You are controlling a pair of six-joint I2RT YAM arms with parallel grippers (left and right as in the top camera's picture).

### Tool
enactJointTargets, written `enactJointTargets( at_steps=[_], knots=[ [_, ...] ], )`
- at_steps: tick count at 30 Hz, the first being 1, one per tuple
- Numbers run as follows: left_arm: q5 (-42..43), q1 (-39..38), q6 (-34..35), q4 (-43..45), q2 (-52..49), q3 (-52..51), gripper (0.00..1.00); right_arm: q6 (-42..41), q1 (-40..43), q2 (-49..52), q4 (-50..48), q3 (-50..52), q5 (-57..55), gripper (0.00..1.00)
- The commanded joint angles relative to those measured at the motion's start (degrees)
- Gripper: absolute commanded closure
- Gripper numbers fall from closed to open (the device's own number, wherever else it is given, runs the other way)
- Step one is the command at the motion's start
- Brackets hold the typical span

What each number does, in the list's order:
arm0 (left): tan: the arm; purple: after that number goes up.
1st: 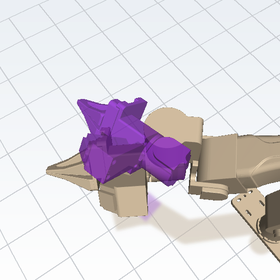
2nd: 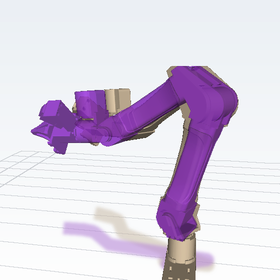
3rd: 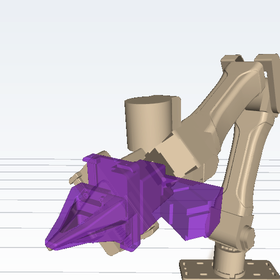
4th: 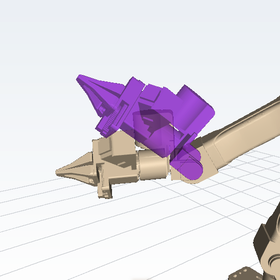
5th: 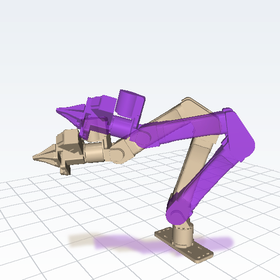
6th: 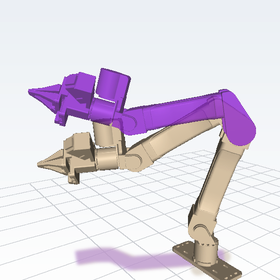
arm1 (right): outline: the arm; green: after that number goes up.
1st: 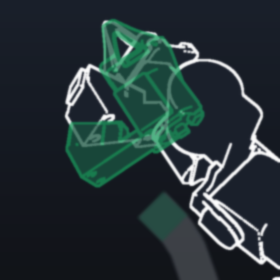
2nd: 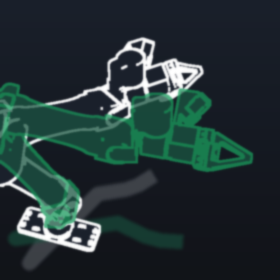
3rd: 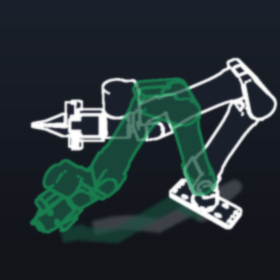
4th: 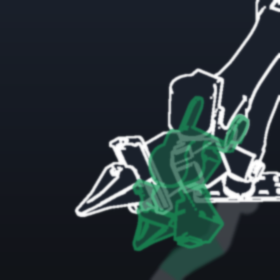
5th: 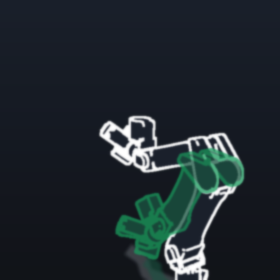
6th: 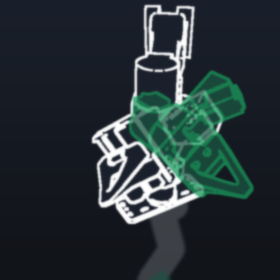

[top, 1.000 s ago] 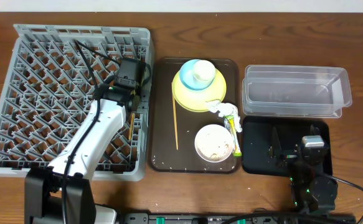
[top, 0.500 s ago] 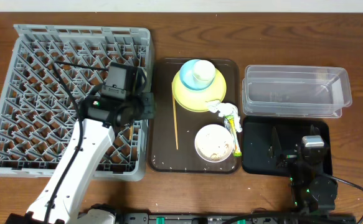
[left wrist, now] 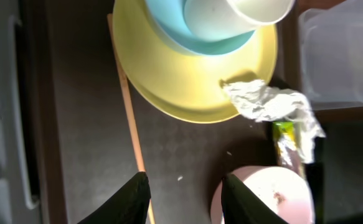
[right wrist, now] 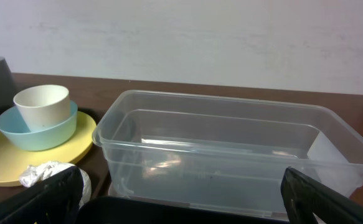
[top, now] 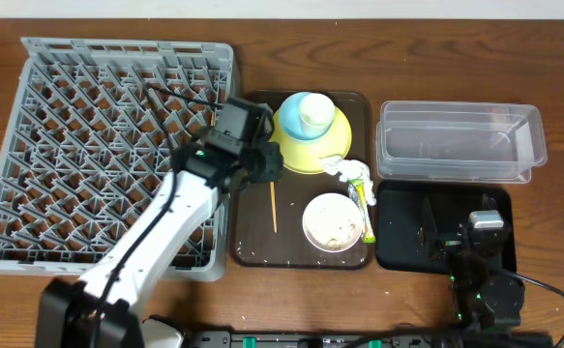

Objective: Sort waste into correct bins and load items into the dishwasher

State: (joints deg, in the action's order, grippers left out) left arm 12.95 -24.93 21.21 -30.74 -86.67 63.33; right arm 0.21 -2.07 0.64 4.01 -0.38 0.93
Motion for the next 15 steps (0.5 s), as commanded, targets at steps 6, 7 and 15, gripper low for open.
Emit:
enactJointTargets(
  at_steps=[6,7,15],
  knots=[
    [-6.8,-0.9,0.5,1.8,-9.2,-0.4,0.61,-0.8,0.9,-0.3,0.2,0.1,0.4,0.01],
    [-6.8,-0.9,0.5,2.1,-10.3,-0.4,0.61,-0.8,0.9,-0.3,0.2,0.1,0.4,0.01],
    [-8.1,-0.9,0.5,5.6,-17.1,-0.4,0.61,-0.8,0.9,-0.3,0.2,0.1,0.4,0.01]
  ],
)
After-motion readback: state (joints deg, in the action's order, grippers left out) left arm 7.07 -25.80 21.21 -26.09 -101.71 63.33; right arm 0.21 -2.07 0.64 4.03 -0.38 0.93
